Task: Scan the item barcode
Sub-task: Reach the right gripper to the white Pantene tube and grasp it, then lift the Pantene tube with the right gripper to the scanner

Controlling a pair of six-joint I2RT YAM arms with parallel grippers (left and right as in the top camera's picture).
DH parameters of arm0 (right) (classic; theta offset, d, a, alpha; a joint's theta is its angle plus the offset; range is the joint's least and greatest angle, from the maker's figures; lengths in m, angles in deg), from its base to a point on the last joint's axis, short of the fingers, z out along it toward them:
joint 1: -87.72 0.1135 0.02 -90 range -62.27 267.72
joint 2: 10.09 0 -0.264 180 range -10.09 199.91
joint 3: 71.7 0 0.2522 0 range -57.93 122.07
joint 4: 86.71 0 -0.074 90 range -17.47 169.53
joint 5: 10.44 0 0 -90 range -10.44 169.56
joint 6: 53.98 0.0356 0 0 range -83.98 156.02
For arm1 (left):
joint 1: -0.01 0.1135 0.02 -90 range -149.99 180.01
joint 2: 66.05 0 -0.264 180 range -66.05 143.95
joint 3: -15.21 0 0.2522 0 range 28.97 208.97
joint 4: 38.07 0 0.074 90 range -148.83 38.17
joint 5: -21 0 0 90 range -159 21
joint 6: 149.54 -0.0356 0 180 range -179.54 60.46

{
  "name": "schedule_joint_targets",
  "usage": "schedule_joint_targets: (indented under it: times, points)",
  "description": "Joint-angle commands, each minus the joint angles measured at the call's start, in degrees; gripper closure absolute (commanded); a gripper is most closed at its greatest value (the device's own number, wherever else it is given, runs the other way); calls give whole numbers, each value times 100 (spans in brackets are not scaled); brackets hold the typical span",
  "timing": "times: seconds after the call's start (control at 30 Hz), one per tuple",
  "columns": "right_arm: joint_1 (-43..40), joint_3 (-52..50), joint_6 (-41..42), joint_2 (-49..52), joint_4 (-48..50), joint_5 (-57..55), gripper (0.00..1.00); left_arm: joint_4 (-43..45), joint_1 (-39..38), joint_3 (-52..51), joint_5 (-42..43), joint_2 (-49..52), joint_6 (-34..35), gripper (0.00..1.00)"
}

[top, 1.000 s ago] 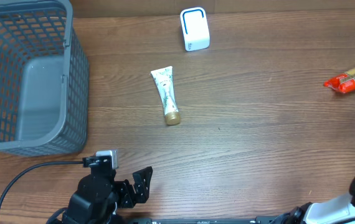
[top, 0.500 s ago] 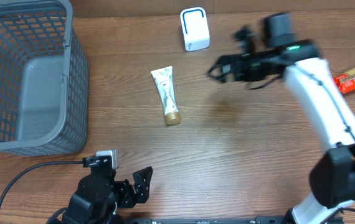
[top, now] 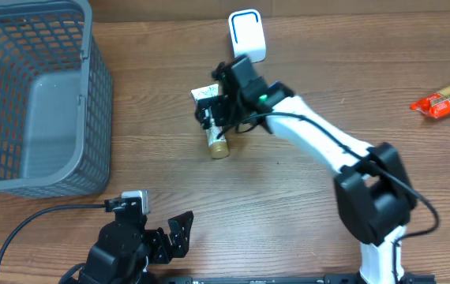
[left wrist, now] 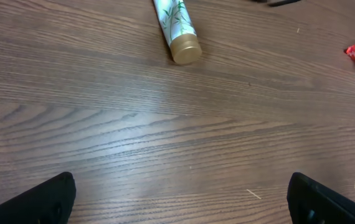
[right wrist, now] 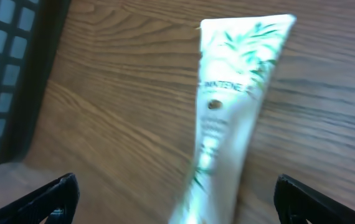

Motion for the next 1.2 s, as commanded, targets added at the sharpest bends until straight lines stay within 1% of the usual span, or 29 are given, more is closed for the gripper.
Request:
schedule_joint_targets:
  times: [0.0, 0.07, 0.17, 0.3, 0.43, 0.53, 0.6, 0.67, 0.73, 0.77, 0.83, 0.9, 0.97, 1.0, 1.17]
  points:
    - [339, -31, 234, 356, 201, -680, 0, 2, -37, -13, 9, -24, 35, 1]
    - [455, -31, 238, 505, 229, -1187, 0, 2, -37, -13, 7, -24, 35, 0]
    - [509, -31, 234, 662, 332, -1493, 1, 2, -37, -13, 9, -24, 35, 0]
    - [509, -31, 236, 874, 514, -1519, 12, 2, -37, -13, 9, -24, 35, 0]
    - [507, -31, 238, 1040, 459, -2094, 16, 2, -37, -13, 9, -24, 35, 1]
    - [439, -28, 387, 1040, 343, -2457, 26, 2, -37, -13, 9, -24, 35, 1]
    - [396, -31, 385, 1040, 337, -2450, 34, 2, -37, -13, 9, -24, 35, 1]
    - [361, -31, 385, 1040, 310, -2455, 47, 2, -37, -13, 9, -24, 35, 0]
    - [330, -31, 385, 1040, 291, -2455, 55, 2, -37, -13, 9, -24, 35, 0]
    - [306, -31, 385, 1040, 251, -2457, 57, 2, -37, -13, 9, -24, 35, 0]
    - [291, -31, 385, 1040, 208, -2457, 57, 2, -37, -13, 9, -24, 35, 0]
    - [291, -31, 385, 1040, 192, -2457, 60, 2, -37, -13, 9, -24, 35, 0]
    - [291, -28, 382, 1032, 188, -2457, 70, 2, -37, -13, 7, -24, 35, 0]
    - [291, -28, 385, 1027, 181, -2457, 73, 2, -37, -13, 9, -24, 35, 1]
    - [291, 116, 382, 841, -90, -2455, 74, 2, -37, -13, 7, -24, 35, 0]
